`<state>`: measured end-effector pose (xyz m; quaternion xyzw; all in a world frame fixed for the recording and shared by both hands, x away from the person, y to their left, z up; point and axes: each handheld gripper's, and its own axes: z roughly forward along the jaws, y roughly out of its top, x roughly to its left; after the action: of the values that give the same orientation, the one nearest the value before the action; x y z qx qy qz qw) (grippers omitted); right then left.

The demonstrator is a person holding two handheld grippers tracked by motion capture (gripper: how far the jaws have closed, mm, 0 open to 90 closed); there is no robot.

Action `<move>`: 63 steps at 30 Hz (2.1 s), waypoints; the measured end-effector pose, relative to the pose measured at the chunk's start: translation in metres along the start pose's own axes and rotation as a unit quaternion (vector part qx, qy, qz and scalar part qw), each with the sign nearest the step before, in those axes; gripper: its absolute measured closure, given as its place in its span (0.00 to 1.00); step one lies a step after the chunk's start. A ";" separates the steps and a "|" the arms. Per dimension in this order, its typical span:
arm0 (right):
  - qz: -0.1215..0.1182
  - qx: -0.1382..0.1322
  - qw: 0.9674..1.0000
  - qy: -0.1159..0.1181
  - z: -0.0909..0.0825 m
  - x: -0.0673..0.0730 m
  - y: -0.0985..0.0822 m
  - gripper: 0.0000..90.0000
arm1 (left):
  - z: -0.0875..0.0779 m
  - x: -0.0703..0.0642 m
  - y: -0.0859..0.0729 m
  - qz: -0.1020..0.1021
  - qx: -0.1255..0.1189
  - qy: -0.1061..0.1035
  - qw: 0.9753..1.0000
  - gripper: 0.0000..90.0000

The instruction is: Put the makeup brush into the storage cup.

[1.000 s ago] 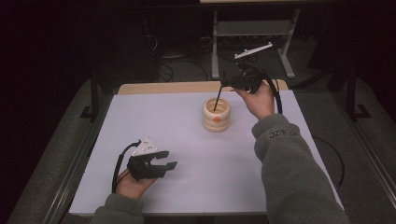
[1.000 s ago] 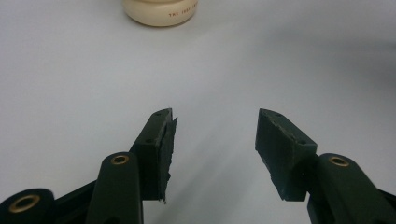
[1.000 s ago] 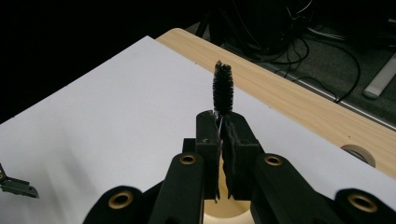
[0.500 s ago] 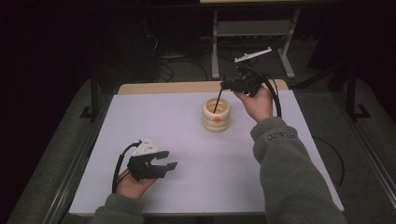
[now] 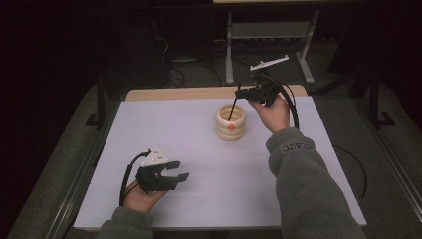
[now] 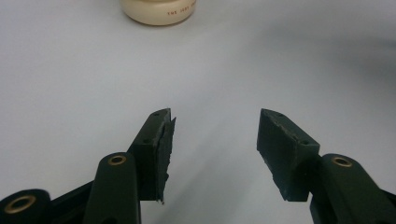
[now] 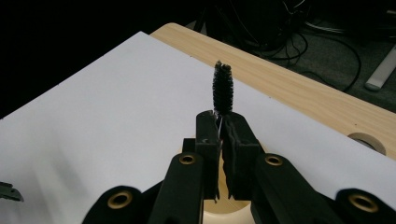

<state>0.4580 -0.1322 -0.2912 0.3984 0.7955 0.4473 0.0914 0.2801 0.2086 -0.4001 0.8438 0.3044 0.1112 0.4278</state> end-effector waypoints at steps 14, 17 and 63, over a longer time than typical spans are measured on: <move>0.009 0.000 1.000 0.001 0.005 0.000 -0.006 0.93 | 0.000 0.000 0.000 0.000 0.000 0.000 1.000 0.50; 0.009 0.000 1.000 0.001 0.007 -0.001 -0.008 0.93 | 0.000 0.000 0.000 -0.001 0.001 0.000 1.000 0.50; 0.038 0.025 0.999 0.004 0.028 -0.013 -0.038 0.84 | 0.000 0.000 -0.001 -0.003 0.003 0.001 1.000 0.50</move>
<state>0.4595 -0.1341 -0.3402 0.4287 0.7911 0.4320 0.0605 0.2801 0.2092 -0.4005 0.8443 0.3075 0.1100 0.4249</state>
